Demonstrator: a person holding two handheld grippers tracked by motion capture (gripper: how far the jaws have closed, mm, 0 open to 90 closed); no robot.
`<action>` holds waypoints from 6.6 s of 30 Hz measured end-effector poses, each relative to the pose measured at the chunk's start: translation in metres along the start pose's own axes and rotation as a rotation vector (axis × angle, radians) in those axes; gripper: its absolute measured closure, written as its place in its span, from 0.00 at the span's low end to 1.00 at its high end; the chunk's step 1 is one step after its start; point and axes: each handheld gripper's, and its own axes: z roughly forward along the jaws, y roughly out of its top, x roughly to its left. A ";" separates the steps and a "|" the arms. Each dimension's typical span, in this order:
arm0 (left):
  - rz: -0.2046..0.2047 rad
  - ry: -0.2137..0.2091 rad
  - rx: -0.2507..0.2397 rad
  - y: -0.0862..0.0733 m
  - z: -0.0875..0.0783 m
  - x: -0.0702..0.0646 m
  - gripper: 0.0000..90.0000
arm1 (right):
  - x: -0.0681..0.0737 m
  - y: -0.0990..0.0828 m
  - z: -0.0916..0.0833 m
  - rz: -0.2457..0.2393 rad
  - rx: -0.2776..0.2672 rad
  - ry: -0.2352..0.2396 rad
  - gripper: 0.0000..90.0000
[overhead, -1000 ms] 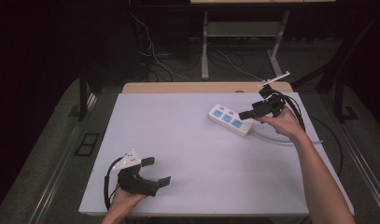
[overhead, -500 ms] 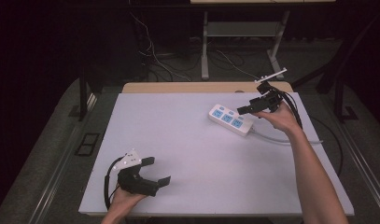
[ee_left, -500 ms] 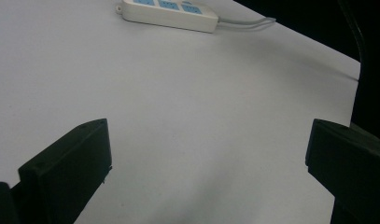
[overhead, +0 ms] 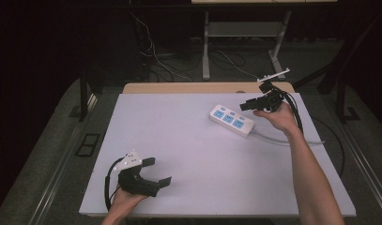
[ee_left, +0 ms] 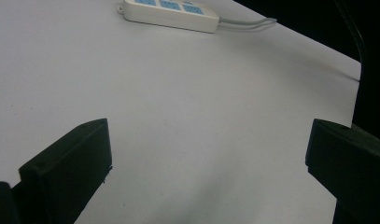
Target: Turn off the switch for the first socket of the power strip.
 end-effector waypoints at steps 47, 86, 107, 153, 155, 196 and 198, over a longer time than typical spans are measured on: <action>-0.001 0.001 -0.004 0.000 0.000 0.004 0.00 | -0.025 -0.015 0.043 0.036 0.093 0.006 1.00; 0.023 -0.003 0.015 0.000 0.002 0.001 0.00 | -0.028 -0.031 0.051 0.029 0.079 0.002 1.00; 0.026 -0.001 0.014 0.001 0.001 0.002 0.00 | -0.028 -0.032 0.052 0.026 0.079 -0.006 1.00; 0.022 -0.005 0.008 0.002 0.002 0.002 0.00 | 0.017 -0.032 -0.018 -0.011 -0.001 -0.013 0.76; 0.021 -0.004 0.006 0.002 0.002 0.001 0.00 | 0.024 -0.037 -0.025 -0.016 -0.023 -0.032 0.62; 0.027 -0.012 0.005 0.004 0.005 0.000 0.00 | 0.088 -0.131 -0.066 0.005 -0.188 0.086 0.00; 0.025 -0.014 0.004 0.004 0.006 -0.001 0.00 | 0.090 -0.137 -0.066 0.008 -0.191 0.087 0.00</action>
